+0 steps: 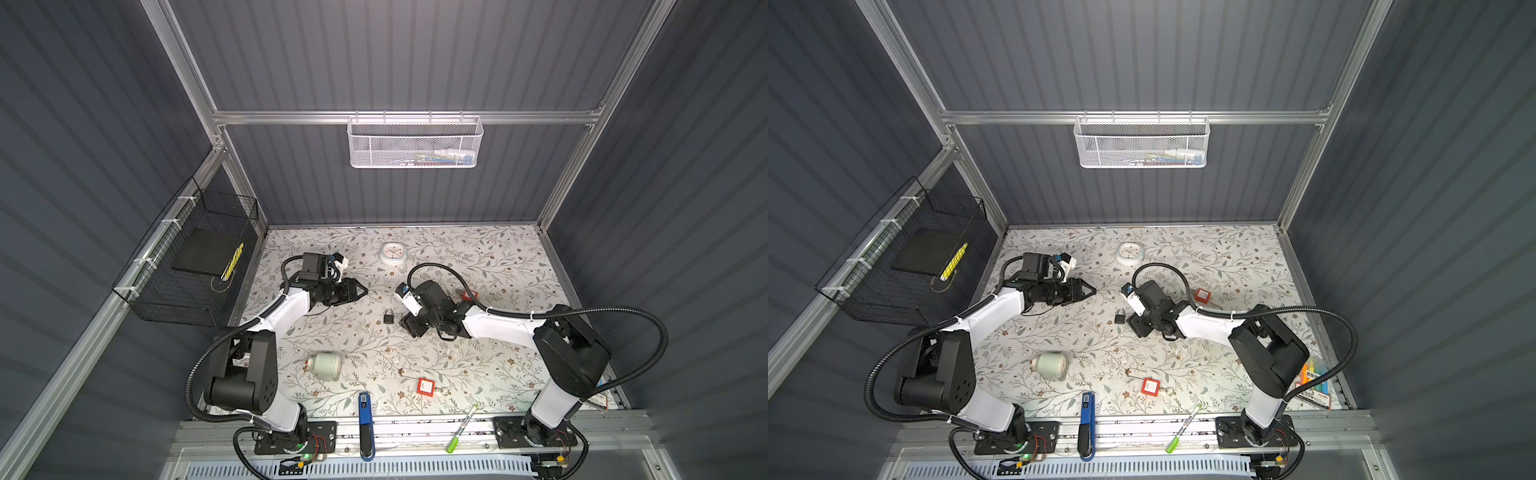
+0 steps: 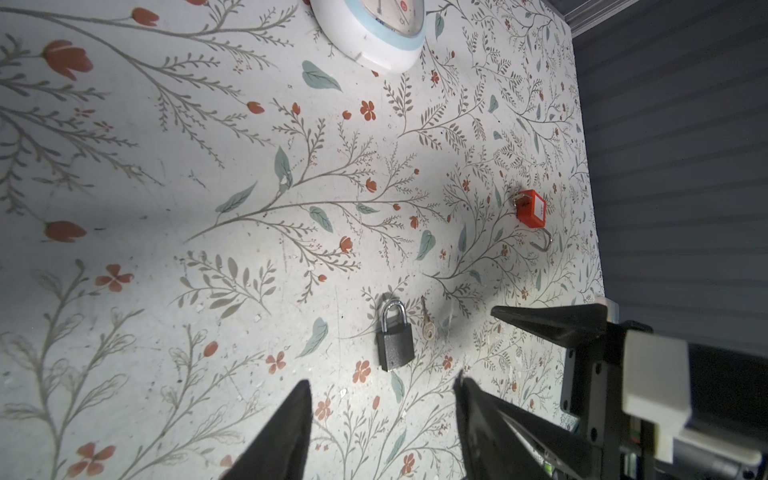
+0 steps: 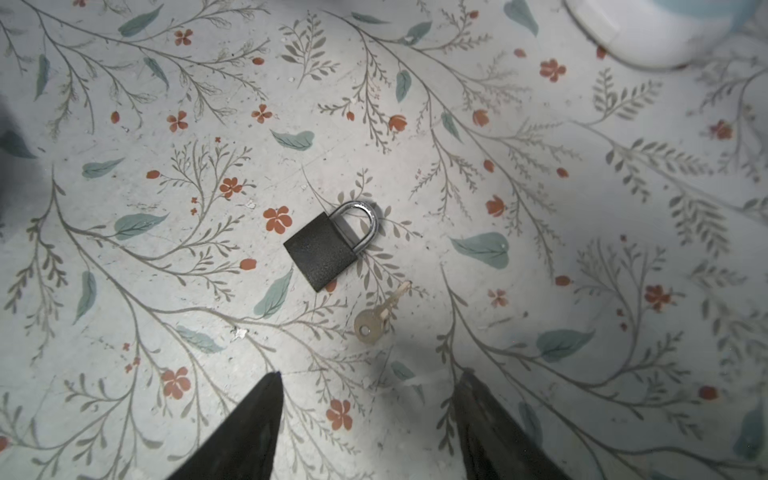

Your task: Lock with the key

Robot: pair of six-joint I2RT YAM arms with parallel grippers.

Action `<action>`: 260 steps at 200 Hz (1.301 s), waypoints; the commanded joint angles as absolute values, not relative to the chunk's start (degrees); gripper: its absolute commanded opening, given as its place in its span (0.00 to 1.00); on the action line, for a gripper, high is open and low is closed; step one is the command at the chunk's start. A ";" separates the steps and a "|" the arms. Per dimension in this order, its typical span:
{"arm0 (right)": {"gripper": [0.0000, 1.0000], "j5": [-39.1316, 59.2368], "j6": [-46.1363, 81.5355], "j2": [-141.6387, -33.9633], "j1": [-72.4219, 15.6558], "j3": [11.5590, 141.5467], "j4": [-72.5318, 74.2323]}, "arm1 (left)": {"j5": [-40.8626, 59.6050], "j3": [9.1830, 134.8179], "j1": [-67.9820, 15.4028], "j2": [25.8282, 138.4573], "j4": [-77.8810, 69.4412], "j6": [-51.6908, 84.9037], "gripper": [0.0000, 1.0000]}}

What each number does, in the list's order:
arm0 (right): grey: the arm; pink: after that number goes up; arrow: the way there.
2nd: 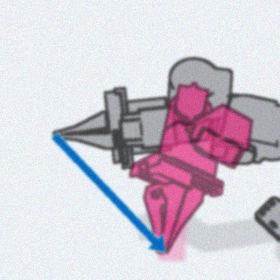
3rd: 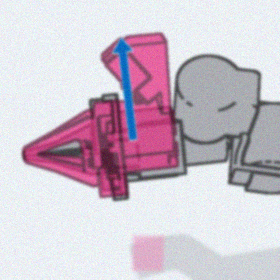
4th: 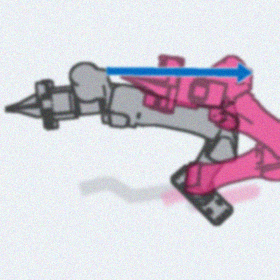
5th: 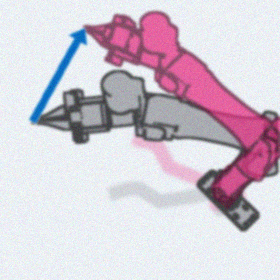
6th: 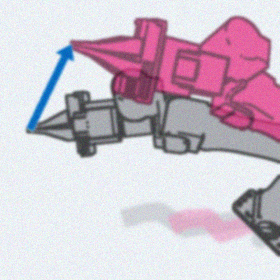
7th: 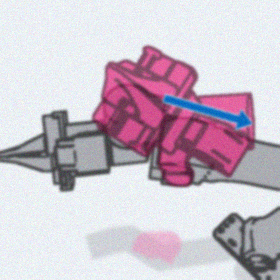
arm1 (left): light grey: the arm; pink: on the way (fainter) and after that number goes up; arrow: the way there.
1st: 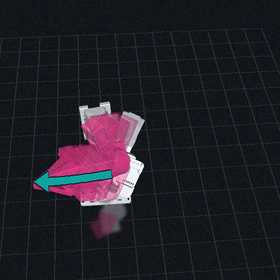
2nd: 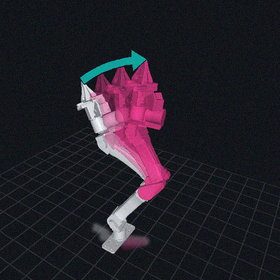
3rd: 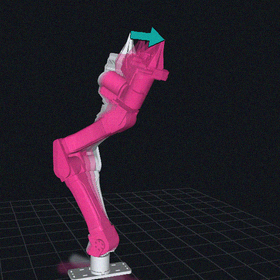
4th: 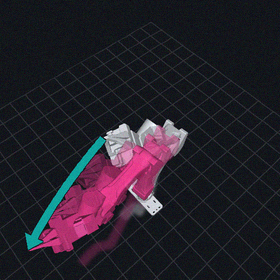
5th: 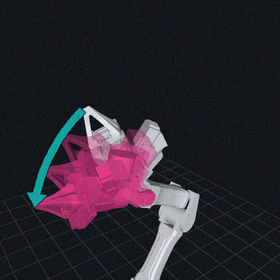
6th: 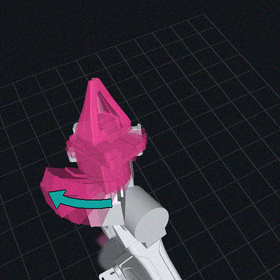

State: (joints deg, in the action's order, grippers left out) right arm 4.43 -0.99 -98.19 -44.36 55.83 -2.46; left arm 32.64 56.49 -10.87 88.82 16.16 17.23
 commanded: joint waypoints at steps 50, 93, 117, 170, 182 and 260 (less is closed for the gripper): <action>0.70 10.72 0.69 -87.49 -47.06 48.61 -15.13 | 35.23 54.80 -10.66 85.44 22.81 16.29 0.57; 0.74 5.16 5.88 -78.72 -56.05 43.08 -19.57 | 34.17 53.45 -11.04 83.87 23.96 16.98 0.57; 0.76 3.41 11.47 -76.82 -59.59 41.75 -21.88 | 32.87 52.06 -11.90 82.99 24.36 17.21 0.57; 0.80 -1.14 17.92 -83.26 -66.75 41.90 -23.14 | 29.55 48.27 -14.52 81.77 21.79 19.62 0.57; 0.80 -1.61 18.01 -83.87 -67.21 42.69 -24.39 | 29.12 48.25 -14.89 81.90 21.57 19.86 0.57; 0.67 -1.11 18.32 -87.48 -68.28 47.64 -31.43 | 27.43 47.64 -17.14 80.18 21.15 21.50 0.57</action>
